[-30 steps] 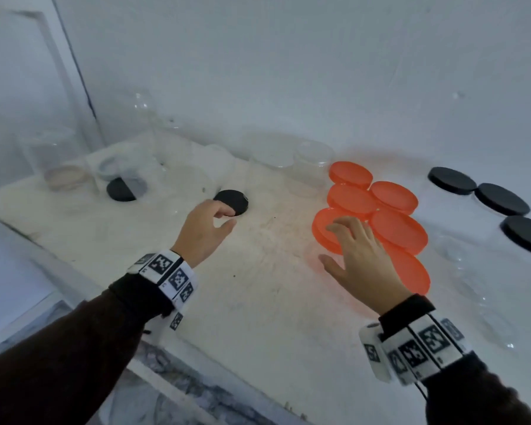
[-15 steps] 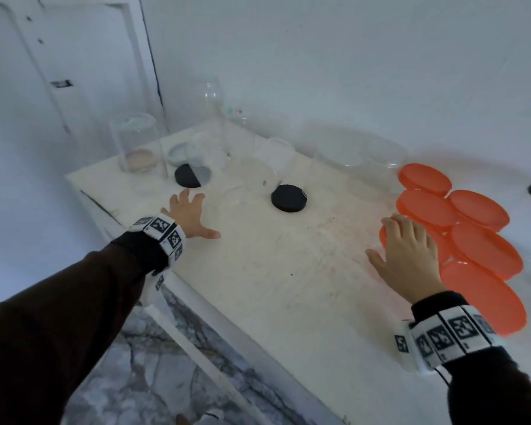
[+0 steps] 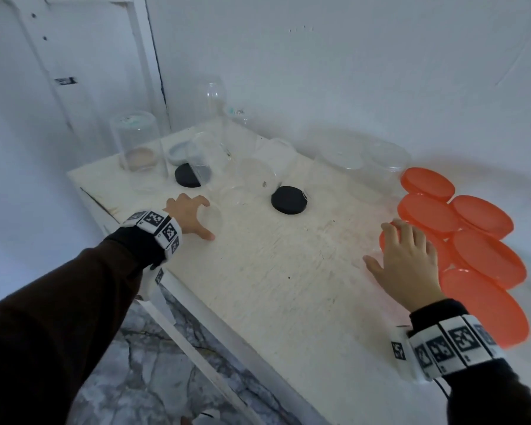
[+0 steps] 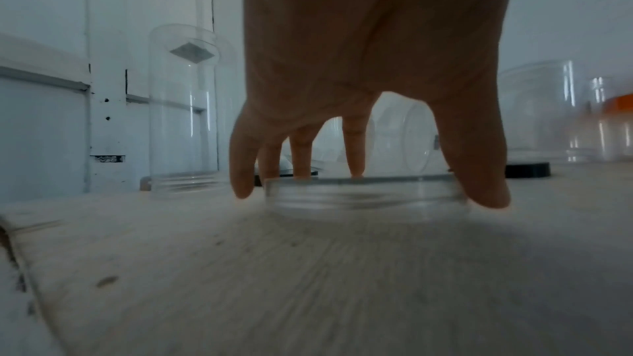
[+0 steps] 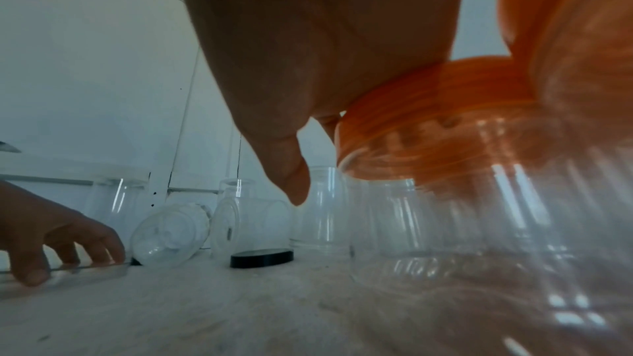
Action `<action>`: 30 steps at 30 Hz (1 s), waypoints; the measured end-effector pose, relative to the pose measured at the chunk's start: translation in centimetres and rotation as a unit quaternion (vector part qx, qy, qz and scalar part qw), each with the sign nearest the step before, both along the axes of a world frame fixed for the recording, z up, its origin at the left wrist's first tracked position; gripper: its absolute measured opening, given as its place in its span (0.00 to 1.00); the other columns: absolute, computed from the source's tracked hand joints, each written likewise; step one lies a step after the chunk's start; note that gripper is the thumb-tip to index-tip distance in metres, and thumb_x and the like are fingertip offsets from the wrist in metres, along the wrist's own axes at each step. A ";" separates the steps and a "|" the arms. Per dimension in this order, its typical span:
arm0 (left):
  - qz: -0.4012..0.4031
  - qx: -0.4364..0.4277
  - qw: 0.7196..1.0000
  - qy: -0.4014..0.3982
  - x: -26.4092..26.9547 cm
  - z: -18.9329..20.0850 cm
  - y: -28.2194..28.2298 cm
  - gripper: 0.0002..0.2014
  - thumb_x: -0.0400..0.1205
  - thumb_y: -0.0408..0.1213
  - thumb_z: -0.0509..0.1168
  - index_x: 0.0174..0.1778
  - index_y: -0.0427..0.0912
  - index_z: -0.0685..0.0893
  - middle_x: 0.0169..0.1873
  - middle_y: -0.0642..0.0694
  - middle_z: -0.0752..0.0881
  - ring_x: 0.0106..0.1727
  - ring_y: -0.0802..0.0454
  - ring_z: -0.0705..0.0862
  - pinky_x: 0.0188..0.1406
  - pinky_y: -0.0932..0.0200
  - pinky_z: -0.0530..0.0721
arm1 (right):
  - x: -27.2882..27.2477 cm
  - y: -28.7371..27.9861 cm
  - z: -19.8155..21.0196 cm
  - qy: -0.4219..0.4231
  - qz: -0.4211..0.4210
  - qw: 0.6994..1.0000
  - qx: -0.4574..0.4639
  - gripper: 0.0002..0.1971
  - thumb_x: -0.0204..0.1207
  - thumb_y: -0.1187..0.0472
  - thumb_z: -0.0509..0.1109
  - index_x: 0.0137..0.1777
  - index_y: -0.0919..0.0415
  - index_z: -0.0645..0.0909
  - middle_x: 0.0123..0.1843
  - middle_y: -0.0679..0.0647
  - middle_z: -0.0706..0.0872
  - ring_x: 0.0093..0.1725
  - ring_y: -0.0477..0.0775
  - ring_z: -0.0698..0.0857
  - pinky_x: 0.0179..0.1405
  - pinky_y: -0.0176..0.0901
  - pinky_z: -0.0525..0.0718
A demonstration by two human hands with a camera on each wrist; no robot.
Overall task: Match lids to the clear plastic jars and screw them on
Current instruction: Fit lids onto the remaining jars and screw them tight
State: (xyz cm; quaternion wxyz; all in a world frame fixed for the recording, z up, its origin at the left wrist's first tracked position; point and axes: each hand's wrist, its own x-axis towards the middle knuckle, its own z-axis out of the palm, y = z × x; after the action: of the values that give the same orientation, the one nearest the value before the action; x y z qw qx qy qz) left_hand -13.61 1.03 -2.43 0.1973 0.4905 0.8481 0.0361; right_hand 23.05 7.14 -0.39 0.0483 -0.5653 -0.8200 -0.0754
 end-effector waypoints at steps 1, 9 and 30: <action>-0.001 -0.002 1.000 -0.012 0.2 0.2 -0.2 0.42 0.66 0.52 0.78 0.74 0.53 0.66 0.70 0.39 0.67 0.71 0.36 0.65 0.69 0.41 0.67 | 0.0 0.0 0.1 0.001 -0.001 1.000 -0.005 0.31 0.73 0.49 0.71 0.71 0.65 0.69 0.74 0.64 0.68 0.73 0.68 0.67 0.69 0.65 0.68; -0.095 0.049 0.987 -0.123 2.2 4.4 -2.8 0.39 0.66 0.52 0.77 0.73 0.58 0.68 0.70 0.52 0.68 0.70 0.51 0.68 0.66 0.57 0.67 | -1.8 0.0 1.5 0.113 0.043 0.993 0.001 0.29 0.75 0.51 0.69 0.72 0.65 0.67 0.76 0.63 0.65 0.75 0.65 0.63 0.73 0.62 0.62; -0.274 0.327 0.875 -0.229 -0.8 8.7 10.4 0.41 0.62 0.54 0.76 0.72 0.57 0.71 0.73 0.54 0.68 0.74 0.61 0.63 0.72 0.59 0.63 | -12.9 15.1 4.9 0.175 -0.047 0.970 -0.163 0.48 0.68 0.42 0.74 0.81 0.51 0.50 0.82 0.58 0.54 0.79 0.66 0.55 0.74 0.63 0.61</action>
State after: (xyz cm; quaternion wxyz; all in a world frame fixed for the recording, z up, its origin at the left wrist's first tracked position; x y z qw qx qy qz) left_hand -14.41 11.41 6.26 0.2167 0.7177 0.5506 0.3671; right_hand 10.18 22.25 4.55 0.0949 -0.6076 -0.7728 0.1568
